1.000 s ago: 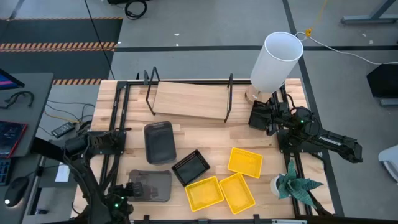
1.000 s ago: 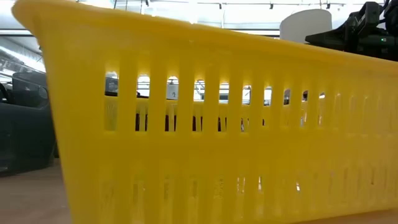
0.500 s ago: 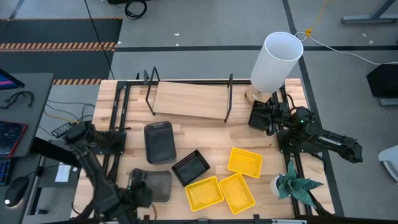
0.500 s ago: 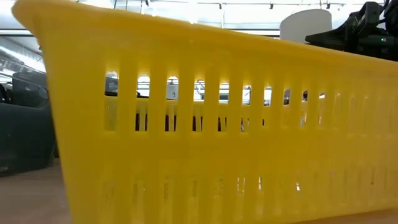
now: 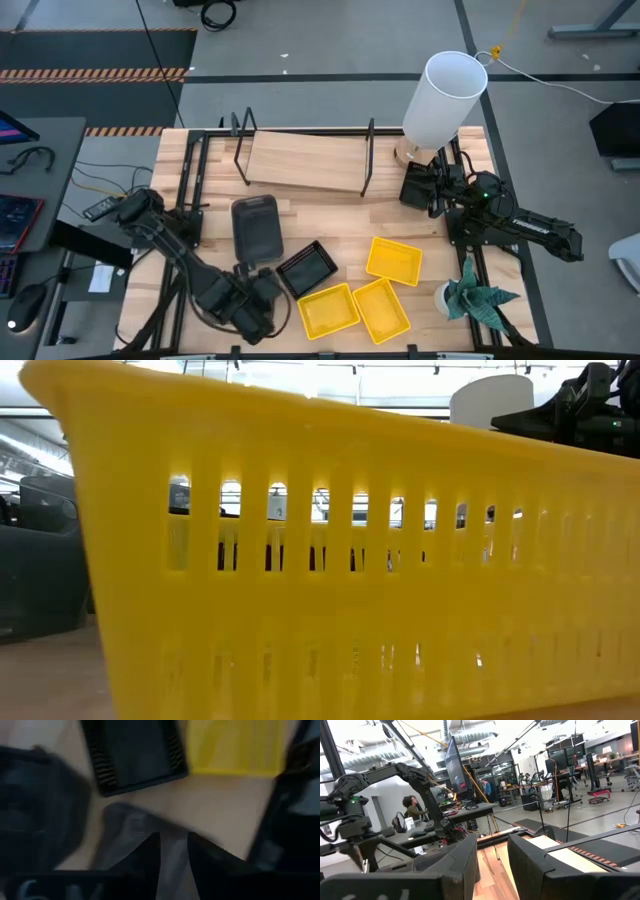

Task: Stack baskets on shelf by color
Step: Stack the right black bin on top of the left black stacked bins

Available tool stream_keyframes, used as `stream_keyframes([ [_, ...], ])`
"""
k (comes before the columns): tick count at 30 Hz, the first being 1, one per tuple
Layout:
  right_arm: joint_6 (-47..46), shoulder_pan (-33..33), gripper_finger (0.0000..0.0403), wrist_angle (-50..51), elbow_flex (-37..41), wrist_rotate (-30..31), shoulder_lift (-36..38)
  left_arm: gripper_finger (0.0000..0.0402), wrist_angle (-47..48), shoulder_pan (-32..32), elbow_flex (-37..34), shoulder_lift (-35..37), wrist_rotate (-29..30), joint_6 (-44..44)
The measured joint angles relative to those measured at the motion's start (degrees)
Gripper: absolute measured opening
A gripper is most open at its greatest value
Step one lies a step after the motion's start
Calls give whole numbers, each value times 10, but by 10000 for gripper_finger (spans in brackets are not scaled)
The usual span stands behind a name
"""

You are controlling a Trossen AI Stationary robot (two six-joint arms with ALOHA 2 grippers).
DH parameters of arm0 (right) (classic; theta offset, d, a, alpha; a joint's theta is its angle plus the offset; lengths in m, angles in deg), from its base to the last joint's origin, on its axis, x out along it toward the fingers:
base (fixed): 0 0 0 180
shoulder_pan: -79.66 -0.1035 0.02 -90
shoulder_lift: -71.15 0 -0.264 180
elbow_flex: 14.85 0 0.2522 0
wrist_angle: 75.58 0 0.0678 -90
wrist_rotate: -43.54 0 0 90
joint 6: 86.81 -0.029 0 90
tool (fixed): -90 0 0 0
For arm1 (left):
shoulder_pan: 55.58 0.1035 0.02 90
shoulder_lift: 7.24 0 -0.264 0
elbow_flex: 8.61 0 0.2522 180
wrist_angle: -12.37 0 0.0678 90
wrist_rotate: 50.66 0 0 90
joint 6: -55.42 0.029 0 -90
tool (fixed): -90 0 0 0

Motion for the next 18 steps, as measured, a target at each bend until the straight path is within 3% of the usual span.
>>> stream_keyframes([
  [3,0,0,115,0,0,0,0,104,-34,14,0,0,-9,-40],
  [11,0,0,115,0,0,0,0,98,-21,23,0,-1,-14,-164],
  [18,0,0,115,0,0,0,0,98,-34,4,0,-47,-2,-261],
])
